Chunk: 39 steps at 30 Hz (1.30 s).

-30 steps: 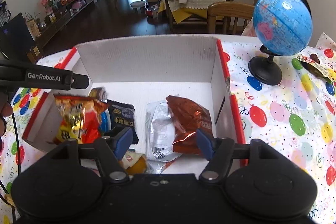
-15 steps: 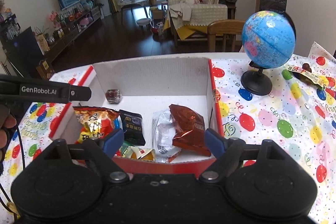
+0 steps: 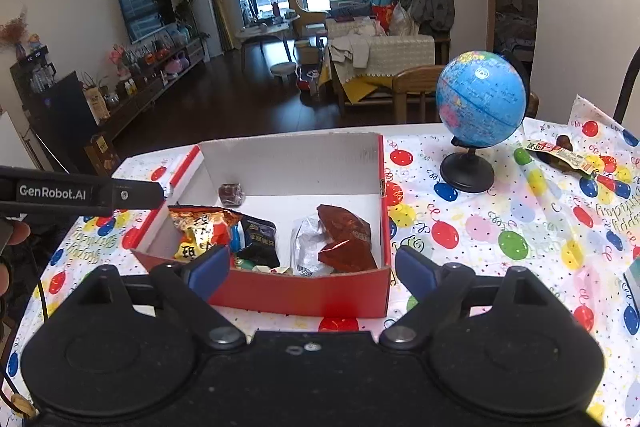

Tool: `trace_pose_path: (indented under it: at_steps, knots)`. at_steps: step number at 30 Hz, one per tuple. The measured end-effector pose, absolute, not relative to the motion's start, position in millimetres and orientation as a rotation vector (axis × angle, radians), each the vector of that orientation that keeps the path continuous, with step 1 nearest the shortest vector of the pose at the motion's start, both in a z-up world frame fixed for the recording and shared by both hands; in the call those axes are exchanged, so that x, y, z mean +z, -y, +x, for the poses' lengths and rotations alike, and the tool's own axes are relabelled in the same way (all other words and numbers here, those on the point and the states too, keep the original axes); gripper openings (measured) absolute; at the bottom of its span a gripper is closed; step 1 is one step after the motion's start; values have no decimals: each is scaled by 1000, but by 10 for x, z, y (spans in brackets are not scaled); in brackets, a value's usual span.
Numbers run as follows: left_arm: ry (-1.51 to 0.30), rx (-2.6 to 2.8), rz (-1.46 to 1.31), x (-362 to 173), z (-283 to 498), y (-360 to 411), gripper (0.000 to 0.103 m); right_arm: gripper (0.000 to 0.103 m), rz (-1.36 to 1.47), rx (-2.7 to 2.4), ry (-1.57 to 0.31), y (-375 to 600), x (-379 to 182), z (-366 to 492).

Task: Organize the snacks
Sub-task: 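Withdraw both tools from the box toward the remaining snacks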

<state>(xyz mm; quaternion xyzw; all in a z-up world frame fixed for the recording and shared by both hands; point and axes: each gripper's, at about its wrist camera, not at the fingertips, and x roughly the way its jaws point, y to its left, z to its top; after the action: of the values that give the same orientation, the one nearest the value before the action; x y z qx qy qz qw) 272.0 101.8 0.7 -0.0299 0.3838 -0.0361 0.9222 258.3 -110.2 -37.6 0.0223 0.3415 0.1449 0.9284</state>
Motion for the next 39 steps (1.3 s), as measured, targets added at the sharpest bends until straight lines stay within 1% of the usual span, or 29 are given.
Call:
trace_pose_path:
  at_steps: [6,8,9,12,17,18,30,39]
  knots:
    - [-757,-60,-90,93,2417,-948,84,92,69,324,-664,1200,-288,2358]
    - [-749,-56,-87,98,2301,-902,85,95,75,332,-655,1229,-278,2276]
    - [-747,-55,-86,97,2250,-880,85,101,76,334,-650,1246,-274,2224]
    - [-751,-69,-94,69,2109,-830,86,102,73,350,-637,1281,-280,2101]
    - [-755,-74,-109,-24,1898,-761,99,102,76,362,-643,1367,-340,1923]
    - [-760,-76,-116,-48,1857,-755,100,103,79,364,-647,1382,-360,1893]
    - [-843,45,-114,-493,1502,-807,100,103,59,372,-711,1369,-759,1491]
    - [-976,48,-89,-971,1453,-852,100,102,58,377,-805,1250,-1067,1359]
